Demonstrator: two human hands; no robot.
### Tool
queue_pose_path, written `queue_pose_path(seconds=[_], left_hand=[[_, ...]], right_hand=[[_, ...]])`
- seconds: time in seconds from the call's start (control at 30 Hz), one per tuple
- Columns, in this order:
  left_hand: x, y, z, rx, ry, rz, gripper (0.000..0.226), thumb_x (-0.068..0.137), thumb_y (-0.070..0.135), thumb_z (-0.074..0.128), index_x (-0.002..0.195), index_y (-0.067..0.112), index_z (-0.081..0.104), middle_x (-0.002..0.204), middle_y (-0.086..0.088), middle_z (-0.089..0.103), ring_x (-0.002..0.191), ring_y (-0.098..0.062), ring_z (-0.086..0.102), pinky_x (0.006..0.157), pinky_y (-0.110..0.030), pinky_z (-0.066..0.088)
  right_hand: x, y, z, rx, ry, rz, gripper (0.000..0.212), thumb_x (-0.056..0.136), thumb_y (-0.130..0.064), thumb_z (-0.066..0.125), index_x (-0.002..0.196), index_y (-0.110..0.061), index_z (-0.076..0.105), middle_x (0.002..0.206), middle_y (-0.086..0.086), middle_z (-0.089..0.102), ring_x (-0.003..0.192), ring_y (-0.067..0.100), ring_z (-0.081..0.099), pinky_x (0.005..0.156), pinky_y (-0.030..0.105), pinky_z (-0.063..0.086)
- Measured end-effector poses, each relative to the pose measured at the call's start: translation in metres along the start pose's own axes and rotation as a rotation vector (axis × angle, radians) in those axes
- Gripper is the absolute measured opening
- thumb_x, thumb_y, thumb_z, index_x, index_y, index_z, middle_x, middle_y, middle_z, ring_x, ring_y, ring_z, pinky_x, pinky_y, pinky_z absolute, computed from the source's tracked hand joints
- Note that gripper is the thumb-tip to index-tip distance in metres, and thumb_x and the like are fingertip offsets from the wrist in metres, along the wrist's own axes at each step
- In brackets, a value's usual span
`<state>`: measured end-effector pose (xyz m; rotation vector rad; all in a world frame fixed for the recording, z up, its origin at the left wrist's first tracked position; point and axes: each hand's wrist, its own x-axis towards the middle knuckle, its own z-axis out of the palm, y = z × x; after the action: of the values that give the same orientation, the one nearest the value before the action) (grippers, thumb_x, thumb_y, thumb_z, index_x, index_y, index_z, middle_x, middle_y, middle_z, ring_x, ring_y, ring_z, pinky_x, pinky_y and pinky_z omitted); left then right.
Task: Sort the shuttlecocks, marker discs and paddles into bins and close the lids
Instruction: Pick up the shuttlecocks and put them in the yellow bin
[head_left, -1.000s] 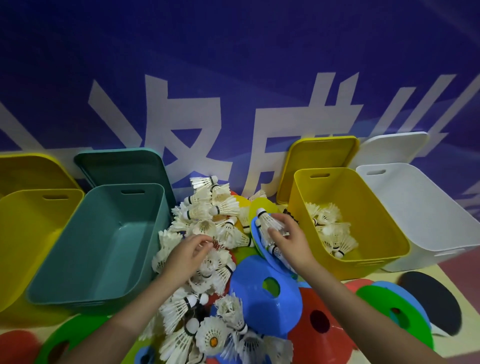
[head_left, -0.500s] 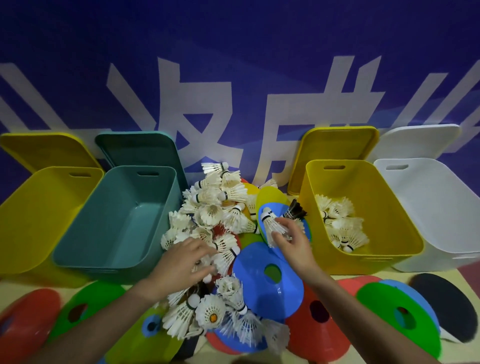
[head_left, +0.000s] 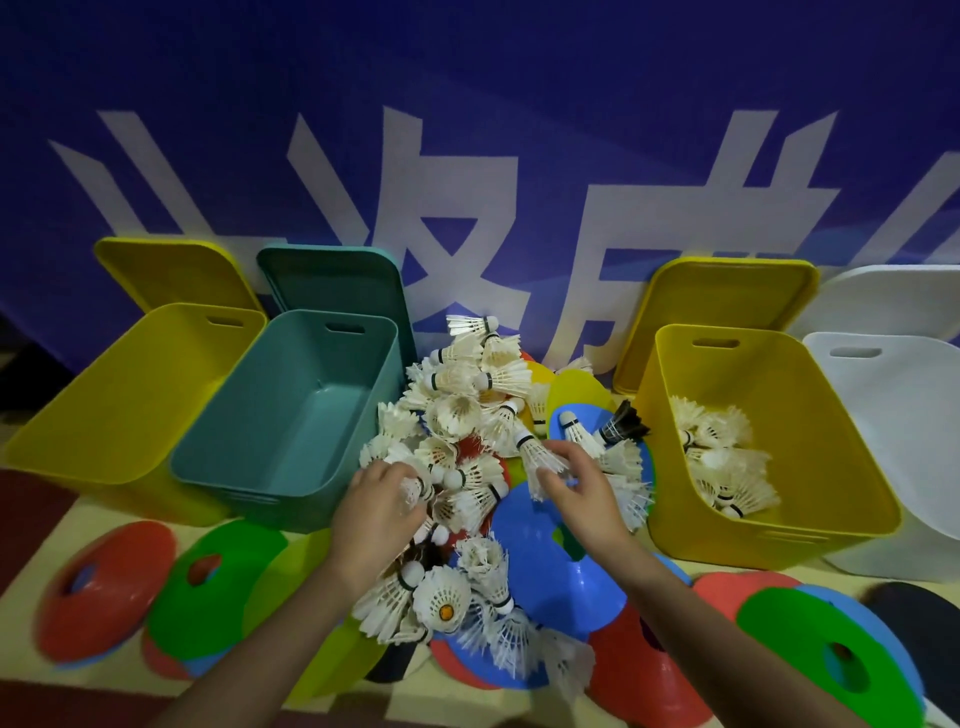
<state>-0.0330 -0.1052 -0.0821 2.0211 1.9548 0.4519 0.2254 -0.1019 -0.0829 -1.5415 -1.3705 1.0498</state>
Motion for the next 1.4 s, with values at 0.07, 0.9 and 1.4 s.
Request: queue_pose_path(seconds=[0.07, 0.9, 1.4], left_hand=[[-0.002, 0.006, -0.01, -0.099, 0.074, 0.004, 0.038, 0.084, 0.038, 0.067, 0.119, 0.026, 0.057, 0.118, 0.008, 0.054, 0.112, -0.014, 0.047, 0.088, -0.028, 0.043], [0.052, 0.283, 0.092, -0.766, -0.112, -0.098, 0.018, 0.088, 0.029, 0.065, 0.106, 0.028, 0.061, 0.097, 0.008, 0.061, 0.088, -0.007, 0.06, 0.069, -0.023, 0.051], [0.067, 0.352, 0.131, -0.717, -0.18, -0.038, 0.022, 0.086, 0.038, 0.066, 0.106, 0.029, 0.06, 0.113, 0.007, 0.055, 0.099, -0.01, 0.052, 0.076, -0.028, 0.044]], right_hand=[[0.002, 0.0, -0.006, 0.014, 0.007, -0.015, 0.031, 0.095, -0.023, 0.056, 0.125, -0.028, 0.053, 0.126, -0.009, 0.053, 0.107, 0.01, 0.054, 0.084, 0.026, 0.044], [0.084, 0.111, -0.229, -0.495, -0.24, 0.213, 0.043, 0.088, -0.026, 0.064, 0.129, -0.019, 0.054, 0.132, 0.005, 0.055, 0.108, 0.022, 0.058, 0.079, 0.025, 0.044], [0.062, 0.101, -0.347, -0.692, 0.337, -0.075, 0.042, 0.091, -0.026, 0.052, 0.131, -0.014, 0.054, 0.129, 0.013, 0.055, 0.123, 0.03, 0.045, 0.101, 0.039, 0.037]])
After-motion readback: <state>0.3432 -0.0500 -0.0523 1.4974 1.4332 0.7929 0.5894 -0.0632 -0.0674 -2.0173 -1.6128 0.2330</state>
